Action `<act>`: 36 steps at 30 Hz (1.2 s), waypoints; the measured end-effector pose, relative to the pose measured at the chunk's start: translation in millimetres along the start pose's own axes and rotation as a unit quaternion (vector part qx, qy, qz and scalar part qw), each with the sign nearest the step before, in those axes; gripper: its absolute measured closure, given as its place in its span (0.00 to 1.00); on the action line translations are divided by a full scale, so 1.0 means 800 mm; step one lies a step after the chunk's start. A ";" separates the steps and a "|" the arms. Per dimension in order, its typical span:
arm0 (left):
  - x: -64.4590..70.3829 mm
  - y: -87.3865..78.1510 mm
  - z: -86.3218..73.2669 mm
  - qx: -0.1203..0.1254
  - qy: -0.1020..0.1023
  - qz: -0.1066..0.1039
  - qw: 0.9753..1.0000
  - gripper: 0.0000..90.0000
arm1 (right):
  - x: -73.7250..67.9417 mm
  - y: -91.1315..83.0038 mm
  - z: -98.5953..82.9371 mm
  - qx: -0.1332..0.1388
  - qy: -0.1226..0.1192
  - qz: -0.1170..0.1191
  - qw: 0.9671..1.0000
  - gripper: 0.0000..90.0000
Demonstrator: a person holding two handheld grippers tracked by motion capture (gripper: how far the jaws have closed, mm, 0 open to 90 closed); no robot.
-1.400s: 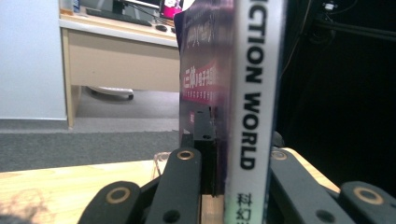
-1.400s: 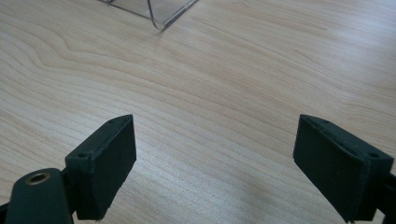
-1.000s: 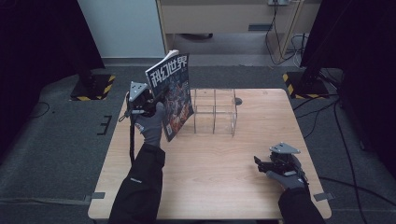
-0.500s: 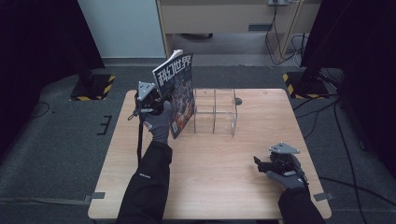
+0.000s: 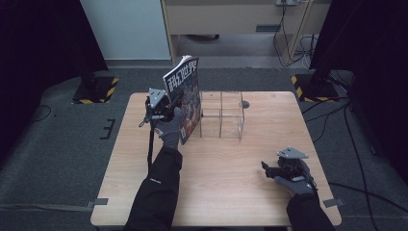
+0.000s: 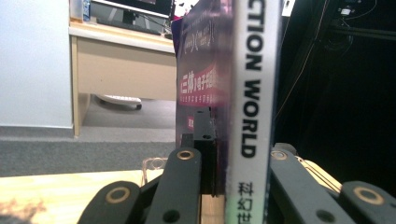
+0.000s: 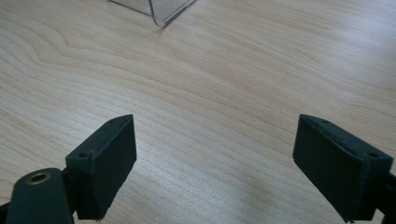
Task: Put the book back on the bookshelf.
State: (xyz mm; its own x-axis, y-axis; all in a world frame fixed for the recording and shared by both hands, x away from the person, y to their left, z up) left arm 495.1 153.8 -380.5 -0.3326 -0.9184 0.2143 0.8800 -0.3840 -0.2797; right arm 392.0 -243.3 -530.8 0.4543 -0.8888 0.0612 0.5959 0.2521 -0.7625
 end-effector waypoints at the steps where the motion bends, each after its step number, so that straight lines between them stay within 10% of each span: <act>1: -0.001 -0.001 0.001 0.002 0.000 0.001 1.000 0.91 | 0.000 0.000 0.000 0.000 0.000 0.000 1.000 0.15; 36: -0.024 0.016 -0.045 0.006 -0.047 -0.011 0.999 0.91 | -0.001 0.001 -0.001 -0.004 -0.002 -0.002 1.000 0.16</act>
State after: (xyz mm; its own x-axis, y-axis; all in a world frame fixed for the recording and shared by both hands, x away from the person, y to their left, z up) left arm 500.3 163.2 -422.0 -0.3191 -0.8962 0.3082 0.8766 -0.4027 -0.2634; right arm 391.2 -242.9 -531.9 0.4542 -0.8884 0.0669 0.5925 0.2451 -0.7674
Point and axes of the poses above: each handheld gripper's, and its own axes: y roughly forward along the jaws, z roughly out of its top, x roughly to its right, the point moved 2 cm from there along y, roughly forward along the jaws, and after that the axes turned 12 degrees about -x, right-handed, at the moved point
